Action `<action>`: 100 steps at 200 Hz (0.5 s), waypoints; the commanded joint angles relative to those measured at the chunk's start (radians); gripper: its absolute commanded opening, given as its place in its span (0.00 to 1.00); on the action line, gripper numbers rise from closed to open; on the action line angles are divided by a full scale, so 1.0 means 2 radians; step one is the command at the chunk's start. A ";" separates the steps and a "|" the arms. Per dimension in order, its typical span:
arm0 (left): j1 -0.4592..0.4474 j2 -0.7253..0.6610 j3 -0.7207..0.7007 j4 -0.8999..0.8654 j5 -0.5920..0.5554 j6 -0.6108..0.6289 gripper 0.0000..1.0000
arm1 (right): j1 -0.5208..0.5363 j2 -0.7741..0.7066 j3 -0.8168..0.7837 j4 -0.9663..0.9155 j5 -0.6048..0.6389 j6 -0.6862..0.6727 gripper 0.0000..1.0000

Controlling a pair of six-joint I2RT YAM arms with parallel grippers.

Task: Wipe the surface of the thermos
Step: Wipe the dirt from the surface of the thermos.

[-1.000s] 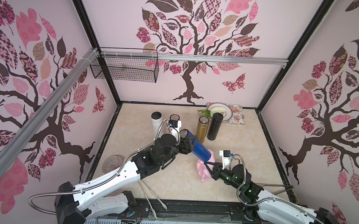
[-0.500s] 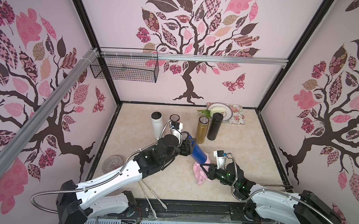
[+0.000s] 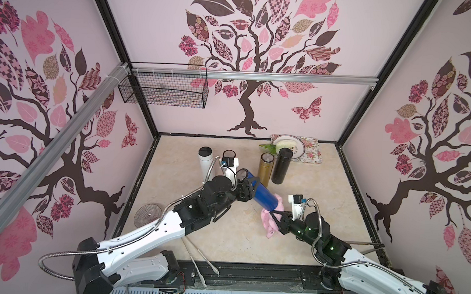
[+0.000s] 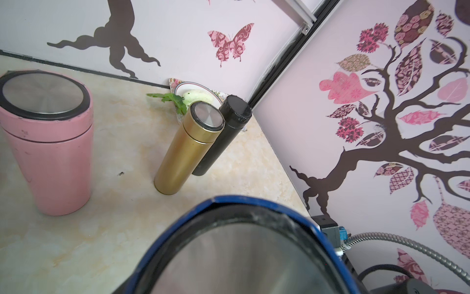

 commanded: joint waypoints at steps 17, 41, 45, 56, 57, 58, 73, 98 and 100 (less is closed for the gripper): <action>-0.001 0.016 0.000 -0.057 -0.023 0.027 0.00 | 0.006 -0.061 0.059 0.032 0.060 -0.022 0.00; -0.001 0.017 0.005 -0.053 -0.019 0.026 0.00 | 0.006 -0.081 0.046 0.030 0.087 -0.009 0.00; -0.001 0.018 0.006 -0.052 -0.019 0.026 0.00 | 0.006 -0.084 0.044 0.032 0.087 -0.008 0.00; -0.001 0.018 0.009 -0.053 -0.017 0.026 0.00 | 0.006 -0.085 0.046 0.024 0.095 -0.002 0.00; -0.001 0.018 0.009 -0.053 -0.017 0.026 0.00 | 0.006 -0.085 0.046 0.023 0.096 -0.002 0.00; -0.001 0.018 0.009 -0.053 -0.017 0.026 0.00 | 0.006 -0.085 0.047 0.021 0.097 -0.002 0.00; 0.000 0.017 0.010 -0.050 -0.015 0.022 0.00 | 0.006 -0.081 0.048 0.039 0.061 -0.011 0.00; -0.001 0.034 0.030 -0.062 -0.014 0.014 0.00 | 0.007 -0.007 0.062 0.130 -0.105 -0.015 0.00; -0.001 0.036 0.033 -0.063 -0.014 0.012 0.00 | 0.007 0.002 0.066 0.132 -0.116 -0.013 0.00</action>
